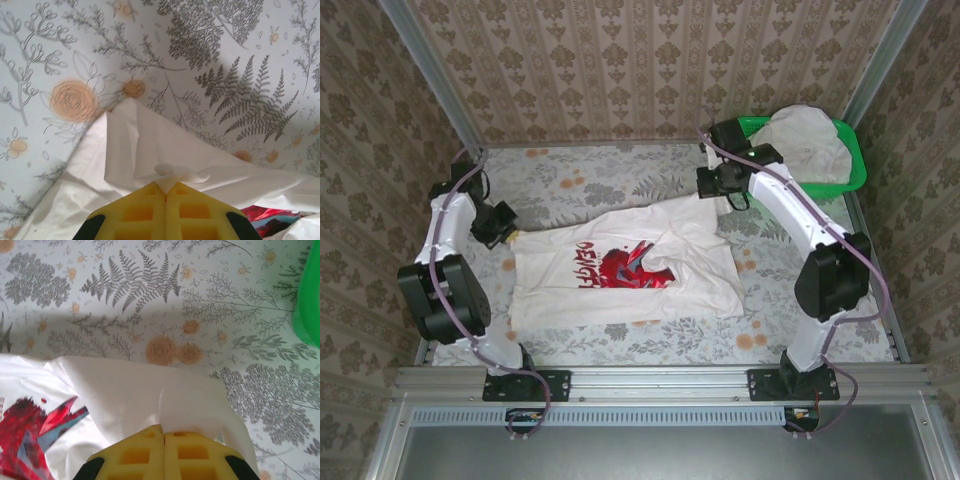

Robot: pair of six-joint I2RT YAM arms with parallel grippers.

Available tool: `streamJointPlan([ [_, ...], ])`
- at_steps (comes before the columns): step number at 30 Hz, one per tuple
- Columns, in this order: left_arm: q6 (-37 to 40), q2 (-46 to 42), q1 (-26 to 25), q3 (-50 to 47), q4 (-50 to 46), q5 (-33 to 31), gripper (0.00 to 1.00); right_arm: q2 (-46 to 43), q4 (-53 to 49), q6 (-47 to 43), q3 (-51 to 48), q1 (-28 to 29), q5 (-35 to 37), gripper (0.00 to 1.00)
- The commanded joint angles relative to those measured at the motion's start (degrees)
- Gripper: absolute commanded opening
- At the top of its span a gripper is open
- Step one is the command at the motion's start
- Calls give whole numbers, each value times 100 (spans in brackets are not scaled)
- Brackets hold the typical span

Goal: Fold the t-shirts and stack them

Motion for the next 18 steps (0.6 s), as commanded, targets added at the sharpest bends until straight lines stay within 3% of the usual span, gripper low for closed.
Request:
streamJointPlan([
  [1,267,-378,192,-285,-222,90,0,-524,-311,-244,-315,51,29,0],
  [18,628,-1200,664,-1201,-600,292,0,-2080,-1224,-96,-1416,71,394,0],
])
